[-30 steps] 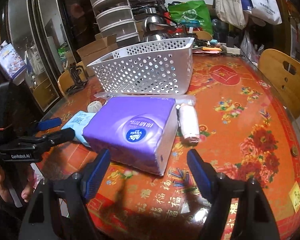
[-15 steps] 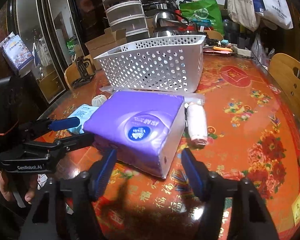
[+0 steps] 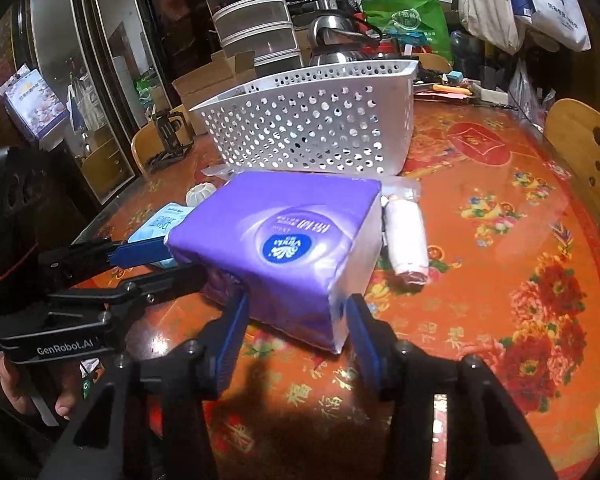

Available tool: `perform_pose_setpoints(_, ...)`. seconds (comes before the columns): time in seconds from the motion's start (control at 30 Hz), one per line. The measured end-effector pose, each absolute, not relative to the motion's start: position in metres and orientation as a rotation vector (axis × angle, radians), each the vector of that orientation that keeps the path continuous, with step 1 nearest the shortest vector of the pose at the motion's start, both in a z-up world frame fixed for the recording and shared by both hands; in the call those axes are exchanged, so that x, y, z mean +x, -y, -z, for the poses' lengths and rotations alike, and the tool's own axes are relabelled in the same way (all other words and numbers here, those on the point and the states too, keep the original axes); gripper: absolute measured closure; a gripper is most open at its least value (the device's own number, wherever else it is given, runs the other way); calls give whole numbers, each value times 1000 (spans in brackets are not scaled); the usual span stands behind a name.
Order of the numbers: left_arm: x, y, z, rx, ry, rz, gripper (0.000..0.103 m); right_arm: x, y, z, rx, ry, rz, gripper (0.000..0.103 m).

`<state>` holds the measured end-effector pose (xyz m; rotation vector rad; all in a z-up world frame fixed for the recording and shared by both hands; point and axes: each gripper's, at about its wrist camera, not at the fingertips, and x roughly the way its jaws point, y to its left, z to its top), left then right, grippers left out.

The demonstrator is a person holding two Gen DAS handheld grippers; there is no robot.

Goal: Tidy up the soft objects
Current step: 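Grasp the purple Vinda tissue pack with the right tool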

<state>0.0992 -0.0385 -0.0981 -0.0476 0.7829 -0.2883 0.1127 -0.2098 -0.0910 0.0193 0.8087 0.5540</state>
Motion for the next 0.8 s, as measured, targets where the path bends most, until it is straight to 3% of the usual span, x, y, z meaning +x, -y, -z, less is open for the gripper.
perform_pose_setpoints(0.8, 96, 45, 100, -39, -776, 307, 68, 102, 193, 84, -47, -724, -445, 63)
